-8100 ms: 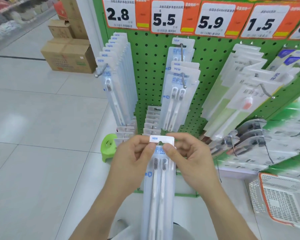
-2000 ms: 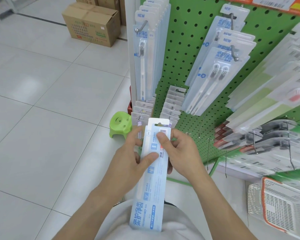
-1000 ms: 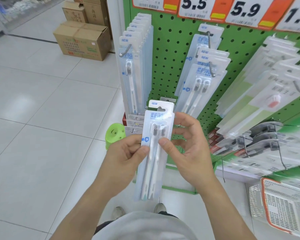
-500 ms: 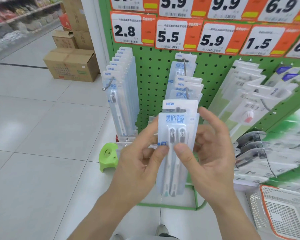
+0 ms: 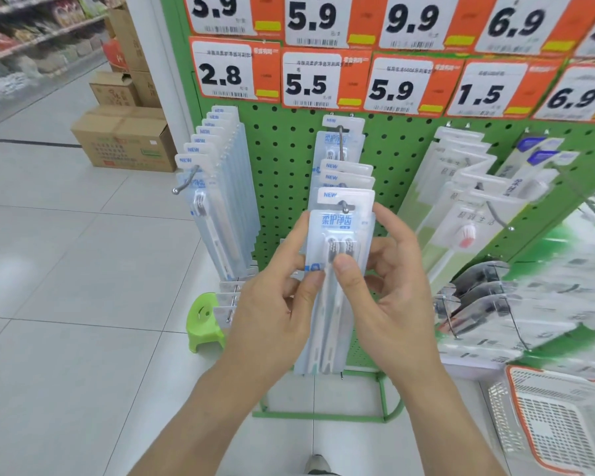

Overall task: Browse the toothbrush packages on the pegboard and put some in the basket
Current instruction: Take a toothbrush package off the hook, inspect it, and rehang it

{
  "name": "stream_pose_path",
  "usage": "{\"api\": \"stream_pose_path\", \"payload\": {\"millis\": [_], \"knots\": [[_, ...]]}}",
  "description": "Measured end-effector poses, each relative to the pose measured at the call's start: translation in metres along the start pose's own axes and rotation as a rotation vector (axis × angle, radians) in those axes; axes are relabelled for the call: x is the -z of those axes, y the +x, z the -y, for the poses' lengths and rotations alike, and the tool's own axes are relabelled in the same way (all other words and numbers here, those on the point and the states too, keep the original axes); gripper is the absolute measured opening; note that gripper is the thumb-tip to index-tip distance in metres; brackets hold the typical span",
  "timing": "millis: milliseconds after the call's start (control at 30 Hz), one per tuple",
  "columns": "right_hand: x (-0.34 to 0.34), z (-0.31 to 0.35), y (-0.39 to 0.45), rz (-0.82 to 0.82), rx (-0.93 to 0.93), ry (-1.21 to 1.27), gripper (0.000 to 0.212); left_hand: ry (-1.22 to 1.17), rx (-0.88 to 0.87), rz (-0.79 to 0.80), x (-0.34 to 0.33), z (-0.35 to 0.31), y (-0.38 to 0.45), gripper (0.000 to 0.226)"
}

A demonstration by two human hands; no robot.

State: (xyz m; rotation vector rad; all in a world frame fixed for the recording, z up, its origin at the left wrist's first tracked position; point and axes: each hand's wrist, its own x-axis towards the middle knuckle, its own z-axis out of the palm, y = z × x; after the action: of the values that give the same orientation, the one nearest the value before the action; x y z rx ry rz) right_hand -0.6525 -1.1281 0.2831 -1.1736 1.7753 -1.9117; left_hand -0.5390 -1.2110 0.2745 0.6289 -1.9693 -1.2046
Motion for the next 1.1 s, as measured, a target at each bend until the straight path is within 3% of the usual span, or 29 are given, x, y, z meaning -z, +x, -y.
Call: {"api": "stream_pose_path", "payload": {"millis": [100, 233, 333, 600, 733, 967, 1100], "knots": [[0.001, 0.000, 0.004, -0.008, 0.008, -0.088, 0.057, 0.014, -0.036, -0.046, -0.003, 0.002, 0.007, 0.060], [0.003, -0.003, 0.010, -0.040, 0.058, -0.246, 0.057, 0.150, -0.252, -0.153, -0.002, -0.012, 0.023, 0.054], [0.002, -0.004, 0.016, -0.069, 0.109, -0.369, 0.055, 0.232, -0.372, -0.132, -0.004, -0.022, 0.041, 0.046], [0.014, 0.028, 0.032, -0.040, 0.159, -0.609, 0.049, 0.339, -0.491, -0.110, -0.005, -0.009, 0.072, 0.041], [0.016, 0.060, 0.072, -0.123, 0.305, -0.617, 0.031, 0.357, -0.540, -0.128, -0.007, -0.003, 0.078, 0.040], [0.004, 0.063, 0.164, 0.035, 0.009, -0.879, 0.037, 0.366, -0.531, -0.135, -0.009, -0.001, 0.083, 0.040], [0.000, 0.049, 0.180, 0.049, -0.025, -0.897, 0.039, 0.369, -0.517, -0.137, -0.009, -0.001, 0.086, 0.039]]}}
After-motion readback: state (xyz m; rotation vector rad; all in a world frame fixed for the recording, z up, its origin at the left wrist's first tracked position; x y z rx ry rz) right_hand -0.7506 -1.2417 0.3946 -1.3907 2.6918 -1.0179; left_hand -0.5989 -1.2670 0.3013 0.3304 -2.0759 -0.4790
